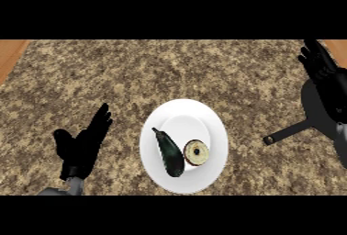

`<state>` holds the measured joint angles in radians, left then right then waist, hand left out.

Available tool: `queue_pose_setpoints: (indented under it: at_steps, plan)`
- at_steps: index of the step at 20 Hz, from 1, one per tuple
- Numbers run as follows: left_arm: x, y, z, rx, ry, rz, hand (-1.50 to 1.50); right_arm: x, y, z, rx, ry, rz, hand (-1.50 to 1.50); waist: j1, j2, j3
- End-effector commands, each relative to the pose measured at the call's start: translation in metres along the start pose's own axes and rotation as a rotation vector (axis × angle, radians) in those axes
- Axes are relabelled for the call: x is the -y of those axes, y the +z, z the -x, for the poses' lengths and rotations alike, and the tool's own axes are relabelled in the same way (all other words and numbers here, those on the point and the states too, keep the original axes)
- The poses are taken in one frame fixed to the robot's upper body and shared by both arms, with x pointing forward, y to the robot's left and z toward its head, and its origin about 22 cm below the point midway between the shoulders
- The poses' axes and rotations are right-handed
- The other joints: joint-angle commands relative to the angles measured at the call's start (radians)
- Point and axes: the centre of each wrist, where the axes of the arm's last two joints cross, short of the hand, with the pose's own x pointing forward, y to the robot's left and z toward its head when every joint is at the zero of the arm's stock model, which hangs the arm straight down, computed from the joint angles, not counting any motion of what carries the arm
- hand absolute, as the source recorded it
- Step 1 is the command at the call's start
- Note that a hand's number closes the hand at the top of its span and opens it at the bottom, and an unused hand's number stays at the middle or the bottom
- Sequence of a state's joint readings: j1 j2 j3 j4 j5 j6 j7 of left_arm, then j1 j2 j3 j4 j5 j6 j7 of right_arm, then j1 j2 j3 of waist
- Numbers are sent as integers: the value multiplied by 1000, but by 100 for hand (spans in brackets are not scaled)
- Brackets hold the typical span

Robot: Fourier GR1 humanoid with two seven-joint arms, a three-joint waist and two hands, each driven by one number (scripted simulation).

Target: Pick the cupcake from the plate and place it in the pan

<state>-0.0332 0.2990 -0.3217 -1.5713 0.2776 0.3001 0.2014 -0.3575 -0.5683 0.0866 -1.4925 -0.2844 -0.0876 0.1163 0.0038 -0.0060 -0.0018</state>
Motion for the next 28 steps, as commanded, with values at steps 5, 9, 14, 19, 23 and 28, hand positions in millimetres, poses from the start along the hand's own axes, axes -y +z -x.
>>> queue_pose_setpoints:
  at_steps: [5, 9, 14, 19, 23, 28]
  plan:
    - [-11, 4, 37, -51, 134, -211, 0, -119, 38, 9, -90, -294, -83, 150, 0, 4, 0]
    - [-26, 10, 47, -100, 178, -273, 0, -135, 80, 34, -6, 56, 78, 150, -42, -11, -4]
    - [-30, 17, 49, -93, 197, -269, 0, -190, 150, 34, 101, 157, 98, -150, -55, -14, -3]
    - [-28, 24, 56, -88, 196, -256, 0, -221, 182, 25, 52, 284, 190, -150, -32, -5, -4]
    - [-25, 23, 62, -97, 185, -228, 0, -214, 150, 3, -44, 431, 263, -150, -19, 1, -4]
    - [-20, 15, 54, -65, 199, -216, 0, -230, 111, -41, -174, 529, 234, -150, 2, 6, -1]
